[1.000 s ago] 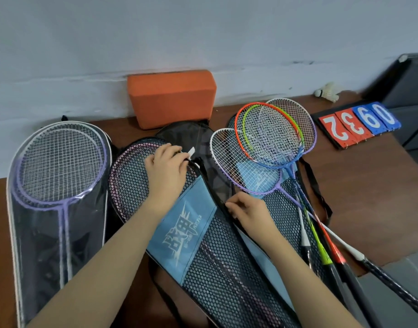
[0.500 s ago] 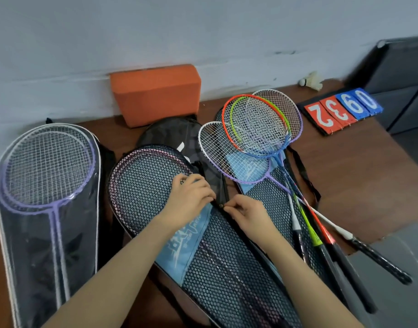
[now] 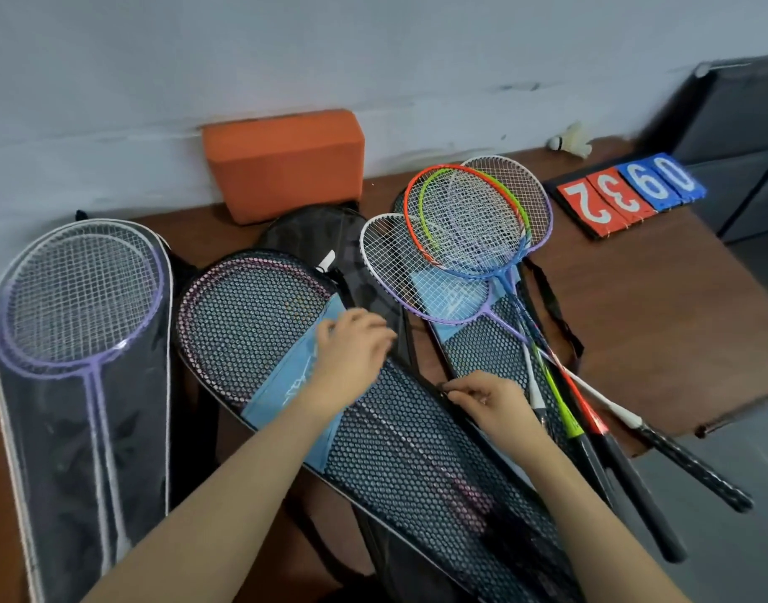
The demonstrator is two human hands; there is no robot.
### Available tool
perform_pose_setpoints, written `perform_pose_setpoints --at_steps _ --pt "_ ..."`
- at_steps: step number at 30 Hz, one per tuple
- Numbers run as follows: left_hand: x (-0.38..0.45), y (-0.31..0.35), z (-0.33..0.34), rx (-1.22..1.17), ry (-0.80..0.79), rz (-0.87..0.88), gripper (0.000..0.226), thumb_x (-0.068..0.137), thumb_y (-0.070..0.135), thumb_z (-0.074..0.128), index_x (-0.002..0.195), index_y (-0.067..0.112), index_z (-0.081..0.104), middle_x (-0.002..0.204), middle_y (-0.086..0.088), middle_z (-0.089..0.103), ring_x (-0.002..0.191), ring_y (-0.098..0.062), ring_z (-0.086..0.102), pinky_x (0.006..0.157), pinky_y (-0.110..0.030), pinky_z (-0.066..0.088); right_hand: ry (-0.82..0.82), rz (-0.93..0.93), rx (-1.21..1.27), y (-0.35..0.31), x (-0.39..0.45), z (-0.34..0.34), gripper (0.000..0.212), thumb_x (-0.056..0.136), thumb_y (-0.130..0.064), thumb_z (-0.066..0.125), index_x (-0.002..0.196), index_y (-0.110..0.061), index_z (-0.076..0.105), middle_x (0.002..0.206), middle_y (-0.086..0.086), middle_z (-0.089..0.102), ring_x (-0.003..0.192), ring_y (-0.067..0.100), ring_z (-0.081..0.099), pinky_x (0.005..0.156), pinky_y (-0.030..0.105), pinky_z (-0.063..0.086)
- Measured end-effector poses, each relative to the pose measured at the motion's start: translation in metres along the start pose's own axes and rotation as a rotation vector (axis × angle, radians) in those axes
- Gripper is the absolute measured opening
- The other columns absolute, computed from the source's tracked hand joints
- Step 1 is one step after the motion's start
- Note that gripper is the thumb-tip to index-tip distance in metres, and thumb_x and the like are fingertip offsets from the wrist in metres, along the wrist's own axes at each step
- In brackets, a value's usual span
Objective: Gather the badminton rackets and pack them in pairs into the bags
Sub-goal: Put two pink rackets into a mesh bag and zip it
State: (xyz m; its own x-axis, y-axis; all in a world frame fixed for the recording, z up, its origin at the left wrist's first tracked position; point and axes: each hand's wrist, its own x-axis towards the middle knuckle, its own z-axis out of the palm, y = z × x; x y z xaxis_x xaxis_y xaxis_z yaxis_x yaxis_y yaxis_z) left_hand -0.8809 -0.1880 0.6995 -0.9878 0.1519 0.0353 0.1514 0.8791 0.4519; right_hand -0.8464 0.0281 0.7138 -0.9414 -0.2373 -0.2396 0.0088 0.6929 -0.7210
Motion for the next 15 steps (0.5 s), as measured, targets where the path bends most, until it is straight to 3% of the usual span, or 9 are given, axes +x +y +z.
perform_pose_setpoints --at_steps 2,4,9,15 --pt "-0.017 0.025 0.012 0.020 -0.142 0.104 0.029 0.096 0.031 0.043 0.122 0.031 0.057 0.134 0.015 0.047 0.133 -0.015 0.026 0.099 -0.038 0.010 0.013 -0.007 0.043 0.001 0.003 0.000 0.014 0.086 -0.009 0.062 0.096 -0.010 0.073 0.087 -0.002 0.068 0.085 0.010 0.062 0.078 0.023 0.049" --pt "-0.030 0.042 0.023 0.021 -0.184 0.068 0.028 0.096 0.031 0.042 0.121 0.030 0.056 0.133 0.015 0.048 0.135 -0.013 0.024 0.101 -0.037 0.009 -0.002 -0.029 0.057 0.005 0.004 0.000 0.014 0.086 -0.009 0.062 0.095 -0.009 0.073 0.087 0.000 0.069 0.085 0.010 0.062 0.078 0.023 0.048" --pt "-0.027 0.046 0.028 0.033 -0.061 -0.067 0.020 0.093 0.037 0.047 0.103 0.033 0.064 0.114 0.019 0.058 0.124 -0.009 0.033 0.093 -0.030 0.009 -0.026 -0.009 0.130 0.020 -0.004 -0.008 0.012 0.084 -0.005 0.064 0.089 -0.012 0.073 0.083 -0.005 0.068 0.082 0.007 0.063 0.076 0.018 0.049" --pt "-0.017 0.055 0.034 -0.060 0.127 -0.306 0.018 0.092 0.031 0.053 0.096 0.029 0.070 0.108 0.014 0.064 0.123 -0.013 0.039 0.090 -0.033 0.011 -0.047 0.040 0.157 0.067 -0.034 -0.050 0.012 0.081 -0.004 0.067 0.083 -0.014 0.073 0.082 0.001 0.071 0.075 0.009 0.065 0.072 0.019 0.050"
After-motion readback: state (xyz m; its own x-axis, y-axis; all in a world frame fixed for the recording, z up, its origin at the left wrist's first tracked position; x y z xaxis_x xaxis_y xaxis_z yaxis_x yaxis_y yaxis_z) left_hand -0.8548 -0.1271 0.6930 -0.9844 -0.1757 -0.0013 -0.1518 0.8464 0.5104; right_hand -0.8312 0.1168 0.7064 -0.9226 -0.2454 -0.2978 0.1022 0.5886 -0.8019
